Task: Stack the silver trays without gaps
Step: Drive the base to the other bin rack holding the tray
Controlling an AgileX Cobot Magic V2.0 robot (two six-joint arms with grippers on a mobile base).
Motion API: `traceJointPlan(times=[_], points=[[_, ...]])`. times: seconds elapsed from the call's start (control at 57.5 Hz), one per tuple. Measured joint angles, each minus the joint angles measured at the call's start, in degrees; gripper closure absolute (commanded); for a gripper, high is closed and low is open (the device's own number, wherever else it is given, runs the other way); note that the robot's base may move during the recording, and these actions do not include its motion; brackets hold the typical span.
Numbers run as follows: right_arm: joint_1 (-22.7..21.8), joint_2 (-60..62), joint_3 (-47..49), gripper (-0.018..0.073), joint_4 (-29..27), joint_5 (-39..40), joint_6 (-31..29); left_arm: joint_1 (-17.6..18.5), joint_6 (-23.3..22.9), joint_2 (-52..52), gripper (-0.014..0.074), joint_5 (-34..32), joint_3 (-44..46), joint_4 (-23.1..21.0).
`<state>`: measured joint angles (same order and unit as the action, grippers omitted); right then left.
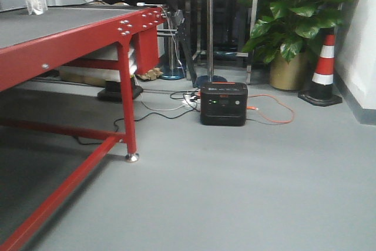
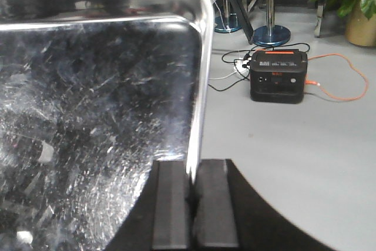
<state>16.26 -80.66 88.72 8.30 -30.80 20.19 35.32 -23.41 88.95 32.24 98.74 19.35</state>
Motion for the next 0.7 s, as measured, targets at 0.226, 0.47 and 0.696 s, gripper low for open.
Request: traceJointPlan(times=[0.226, 0.47, 0.696], points=[[0.0, 0.0, 0.0, 0.0638, 0.0, 0.09, 0.0, 0.0, 0.0, 0.0, 0.0585, 0.0, 0.0, 0.12], [0.0, 0.0, 0.0, 0.0638, 0.0, 0.09, 0.0, 0.0, 0.0, 0.0, 0.0585, 0.0, 0.0, 0.23], [0.0, 0.0, 0.0, 0.0638, -0.12, 0.09, 0.1, 0.0, 0.0, 0.0, 0.0585, 0.0, 0.0, 1.01]])
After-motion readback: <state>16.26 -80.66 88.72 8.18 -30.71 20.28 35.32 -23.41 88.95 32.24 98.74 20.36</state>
